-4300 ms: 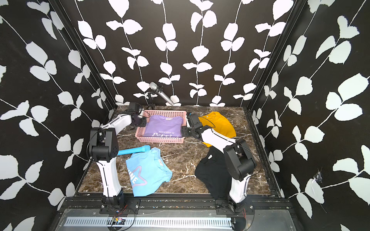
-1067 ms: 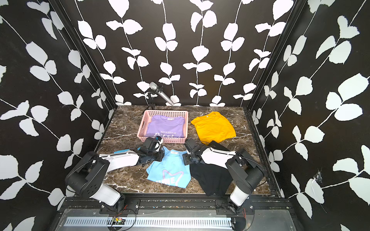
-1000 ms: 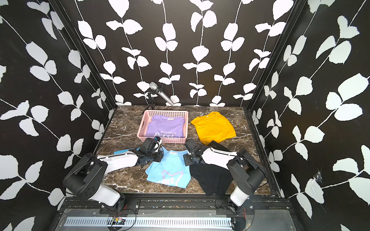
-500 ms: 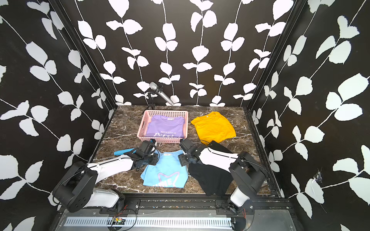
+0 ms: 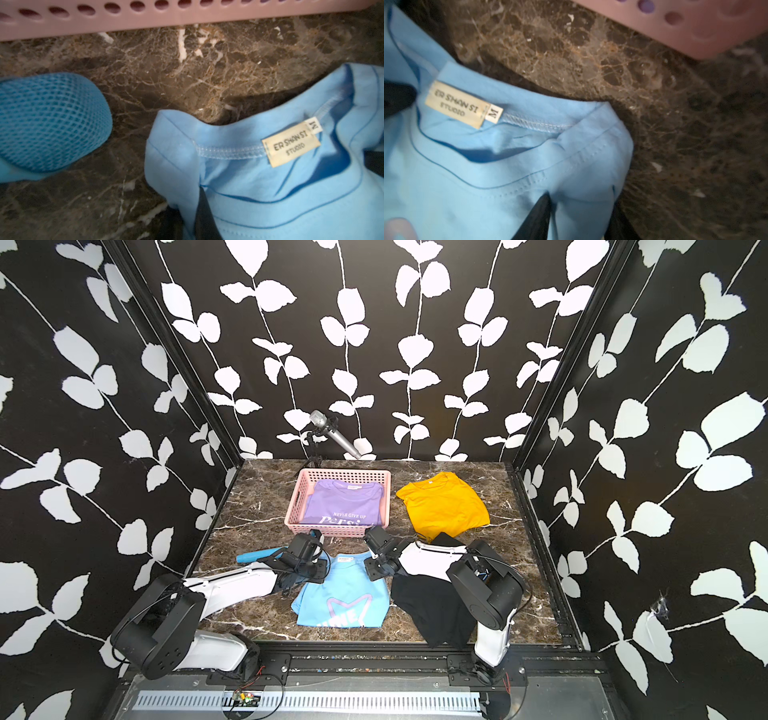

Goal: Put the folded t-shirts into the basket
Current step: Pick up the T-shirt from the center of the board.

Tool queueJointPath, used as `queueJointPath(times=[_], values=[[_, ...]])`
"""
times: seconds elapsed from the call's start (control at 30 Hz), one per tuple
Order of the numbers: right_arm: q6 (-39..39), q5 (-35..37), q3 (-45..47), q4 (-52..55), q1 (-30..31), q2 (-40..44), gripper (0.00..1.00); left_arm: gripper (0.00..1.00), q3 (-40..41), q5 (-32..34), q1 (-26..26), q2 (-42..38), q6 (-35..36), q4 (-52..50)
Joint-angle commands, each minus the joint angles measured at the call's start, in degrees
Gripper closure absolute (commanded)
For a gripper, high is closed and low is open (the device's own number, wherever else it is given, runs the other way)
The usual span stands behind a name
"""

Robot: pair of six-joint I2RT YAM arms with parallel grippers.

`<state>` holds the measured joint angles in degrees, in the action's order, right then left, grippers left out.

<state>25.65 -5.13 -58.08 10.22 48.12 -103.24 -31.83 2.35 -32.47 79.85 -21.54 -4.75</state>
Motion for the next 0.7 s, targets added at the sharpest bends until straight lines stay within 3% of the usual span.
queueJointPath(times=[0.0, 0.13, 0.17, 0.43, 0.67], values=[[2.92, -3.44, 3.08, -5.30, 0.71, -1.86, 0.72, 1.00, 2.31, -1.55, 0.14, 0.77, -2.59, 2.21], [4.94, -2.30, 4.94, -10.85, 0.44, 0.20, 0.98, 1.00, 2.74, -1.76, 0.28, -1.36, -4.03, 2.86], [5.06, -1.53, 5.49, -11.55, 0.40, 1.32, 1.00, 1.00, 2.81, -1.96, 0.34, -2.61, -4.34, 2.72], [5.71, 4.46, 8.44, -14.25, 0.21, 16.21, 1.00, 1.00, -0.91, -3.65, 0.58, -15.23, -4.62, -3.20], [4.11, 6.87, 4.23, -13.73, 0.22, 24.32, 1.00, 1.00, -11.21, -3.09, 1.59, -19.74, -0.34, -10.33]])
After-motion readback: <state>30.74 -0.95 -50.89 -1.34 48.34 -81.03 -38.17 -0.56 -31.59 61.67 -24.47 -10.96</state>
